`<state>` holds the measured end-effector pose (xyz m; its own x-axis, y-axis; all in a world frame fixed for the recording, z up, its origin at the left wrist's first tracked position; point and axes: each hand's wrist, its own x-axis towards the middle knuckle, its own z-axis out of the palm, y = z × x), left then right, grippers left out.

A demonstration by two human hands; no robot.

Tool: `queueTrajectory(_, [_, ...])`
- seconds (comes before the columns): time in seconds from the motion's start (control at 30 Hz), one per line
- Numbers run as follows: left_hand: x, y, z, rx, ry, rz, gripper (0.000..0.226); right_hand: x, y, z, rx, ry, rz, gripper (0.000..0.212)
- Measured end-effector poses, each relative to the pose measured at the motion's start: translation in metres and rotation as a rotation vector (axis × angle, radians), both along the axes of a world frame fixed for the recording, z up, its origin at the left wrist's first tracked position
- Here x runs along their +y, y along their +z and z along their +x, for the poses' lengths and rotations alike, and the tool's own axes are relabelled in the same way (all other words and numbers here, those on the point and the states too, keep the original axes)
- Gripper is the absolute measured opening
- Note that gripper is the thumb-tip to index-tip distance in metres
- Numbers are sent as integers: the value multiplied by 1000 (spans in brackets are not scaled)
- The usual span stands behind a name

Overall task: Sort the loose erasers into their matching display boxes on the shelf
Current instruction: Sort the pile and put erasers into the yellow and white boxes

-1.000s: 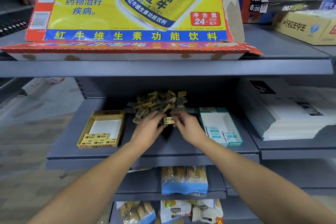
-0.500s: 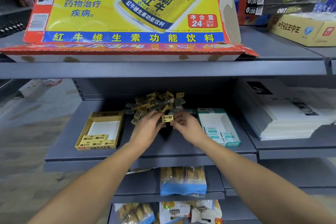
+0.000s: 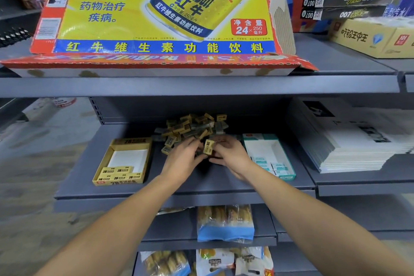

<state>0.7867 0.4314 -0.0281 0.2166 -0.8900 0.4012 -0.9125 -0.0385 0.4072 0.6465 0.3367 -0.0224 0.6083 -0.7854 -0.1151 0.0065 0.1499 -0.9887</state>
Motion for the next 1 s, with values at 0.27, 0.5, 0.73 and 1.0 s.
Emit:
queueTrajectory(0.27, [-1, 1, 2, -27, -18, 6, 37, -4, 1, -3, 77, -69, -361, 17])
queueTrajectory(0.5, [7, -1, 8, -8, -28, -38, 34, 1, 2, -8, 227, 96, -916, 27])
queueTrajectory(0.73, [32, 4, 32, 30, 78, -50, 36, 10, 4, 23, 252, 125, -1119, 27])
queueTrajectory(1.0, [105, 7, 86, 51, 422, -88, 30, 50, 0, 99, 213, 255, -1140, 21])
